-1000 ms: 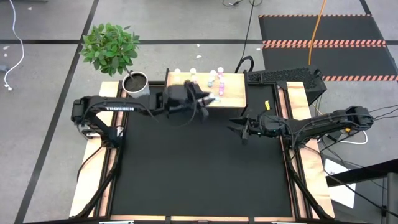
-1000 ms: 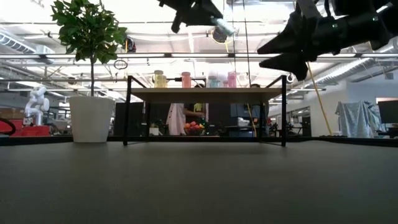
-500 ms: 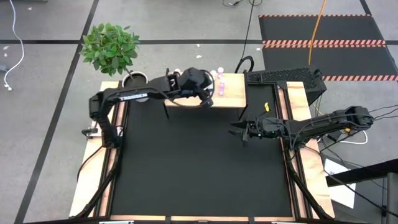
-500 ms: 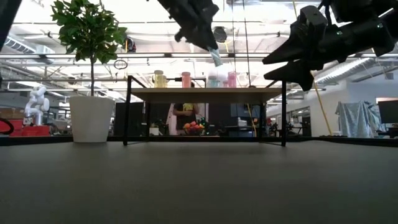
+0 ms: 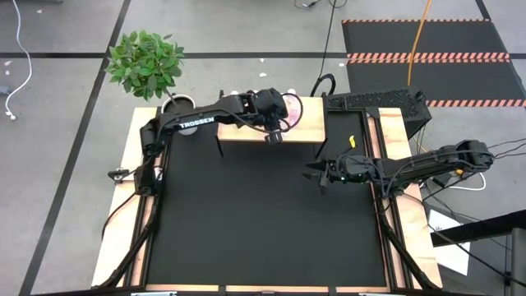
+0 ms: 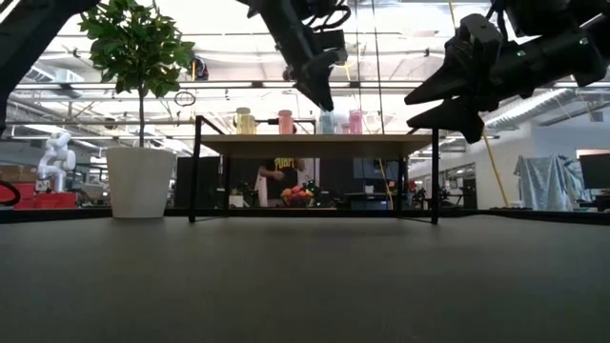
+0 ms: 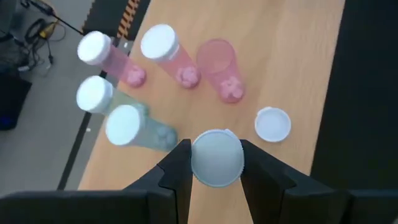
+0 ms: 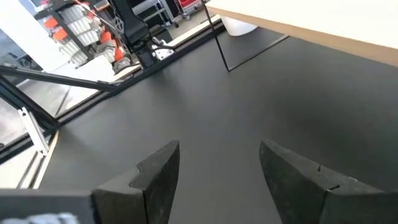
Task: Pick and place medicine bottles onto shelf by color
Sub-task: Put the blue pill bottle on the shelf aligned with the other blue pill bottles
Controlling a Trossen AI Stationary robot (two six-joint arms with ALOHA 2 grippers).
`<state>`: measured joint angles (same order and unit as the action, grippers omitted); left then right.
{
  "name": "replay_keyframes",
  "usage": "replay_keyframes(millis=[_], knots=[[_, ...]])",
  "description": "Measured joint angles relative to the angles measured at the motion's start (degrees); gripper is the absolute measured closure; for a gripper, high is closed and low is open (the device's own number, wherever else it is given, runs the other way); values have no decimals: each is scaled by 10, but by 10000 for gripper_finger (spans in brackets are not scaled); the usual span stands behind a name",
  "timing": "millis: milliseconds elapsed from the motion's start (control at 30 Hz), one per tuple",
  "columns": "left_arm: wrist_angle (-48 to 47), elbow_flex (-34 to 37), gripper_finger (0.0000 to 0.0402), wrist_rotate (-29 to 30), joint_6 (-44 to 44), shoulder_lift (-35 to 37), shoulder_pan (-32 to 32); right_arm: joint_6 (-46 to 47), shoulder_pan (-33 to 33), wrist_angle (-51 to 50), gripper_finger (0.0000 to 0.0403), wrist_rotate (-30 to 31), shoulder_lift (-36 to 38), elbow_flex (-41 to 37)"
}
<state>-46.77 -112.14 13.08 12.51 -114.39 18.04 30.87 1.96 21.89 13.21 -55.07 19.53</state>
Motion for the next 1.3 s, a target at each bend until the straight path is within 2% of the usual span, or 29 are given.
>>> replay_keyframes(millis=[367, 800, 1300], knots=[[0, 3, 288, -16, 5, 2, 25, -1, -1, -12, 188, 1, 0, 0], [-7, 3, 265, -37, 2, 2, 21, -1, -1, -12, 188, 2, 0, 0], [-9, 4, 261, -71, -9, -15, 22, 3, -1, -12, 188, 2, 0, 0]])
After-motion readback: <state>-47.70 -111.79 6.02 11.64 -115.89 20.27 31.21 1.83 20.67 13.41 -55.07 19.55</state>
